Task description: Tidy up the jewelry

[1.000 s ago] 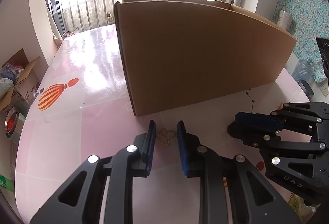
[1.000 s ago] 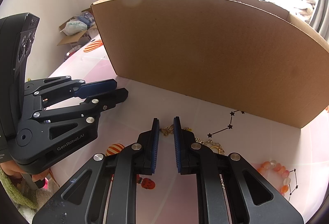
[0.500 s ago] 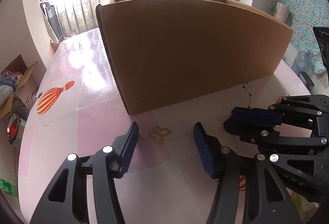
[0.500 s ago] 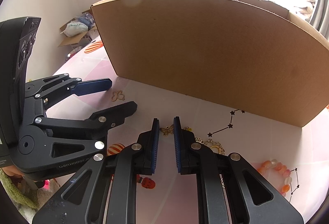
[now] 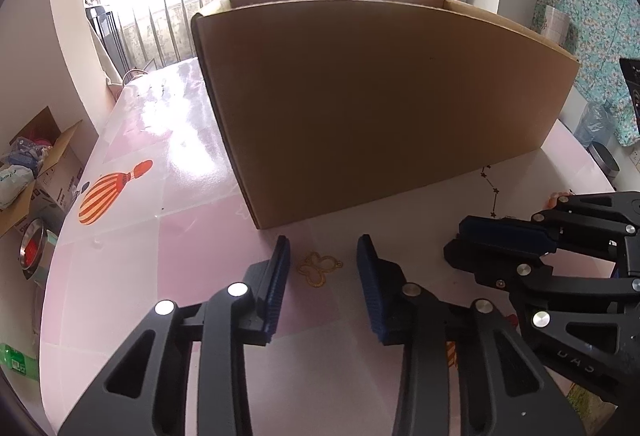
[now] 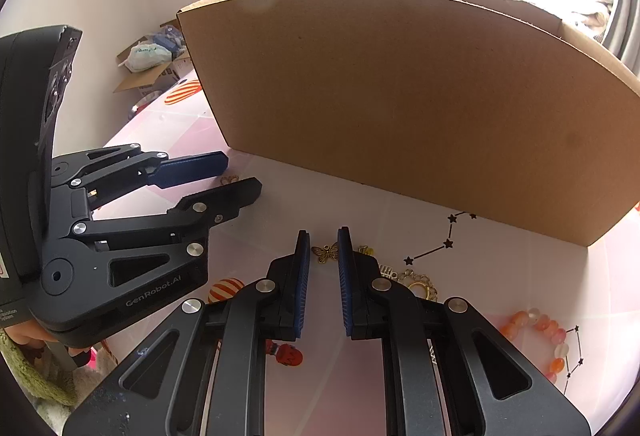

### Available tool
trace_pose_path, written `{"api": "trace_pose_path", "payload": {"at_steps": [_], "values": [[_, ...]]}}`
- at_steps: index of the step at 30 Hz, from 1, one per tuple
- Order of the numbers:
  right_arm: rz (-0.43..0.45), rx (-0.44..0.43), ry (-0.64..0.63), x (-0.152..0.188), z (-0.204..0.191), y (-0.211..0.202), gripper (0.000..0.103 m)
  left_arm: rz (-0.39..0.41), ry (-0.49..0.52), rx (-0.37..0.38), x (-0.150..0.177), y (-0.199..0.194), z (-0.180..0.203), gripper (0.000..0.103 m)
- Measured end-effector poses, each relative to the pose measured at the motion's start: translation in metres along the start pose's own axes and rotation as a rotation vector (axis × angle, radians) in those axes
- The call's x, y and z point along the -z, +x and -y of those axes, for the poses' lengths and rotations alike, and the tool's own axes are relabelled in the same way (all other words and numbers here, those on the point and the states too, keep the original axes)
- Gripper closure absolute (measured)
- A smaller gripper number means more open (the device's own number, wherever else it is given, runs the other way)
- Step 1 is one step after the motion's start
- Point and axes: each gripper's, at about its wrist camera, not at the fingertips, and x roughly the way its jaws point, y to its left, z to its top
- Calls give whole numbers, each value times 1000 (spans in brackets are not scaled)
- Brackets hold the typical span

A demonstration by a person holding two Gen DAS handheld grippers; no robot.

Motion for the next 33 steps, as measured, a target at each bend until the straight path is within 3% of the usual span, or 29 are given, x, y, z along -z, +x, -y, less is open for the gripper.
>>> {"api": "trace_pose_path", "payload": {"at_steps": [5, 11, 14, 30, 33], "values": [[0, 0, 2, -1, 1, -2, 90, 3, 12, -2, -1, 2, 2, 87], [0, 1, 2, -1, 0, -1, 90, 6, 6, 6, -3, 3, -2, 87], [0, 2, 1, 0, 0, -1, 90, 9, -7, 11, -2, 4, -7, 98], [2, -11, 9, -2, 4, -4, 90, 12, -57, 94, 5, -1, -18, 99], [2, -24, 15, -3, 8, -5, 90, -6, -98, 134, 7, -5, -27, 96]]}}
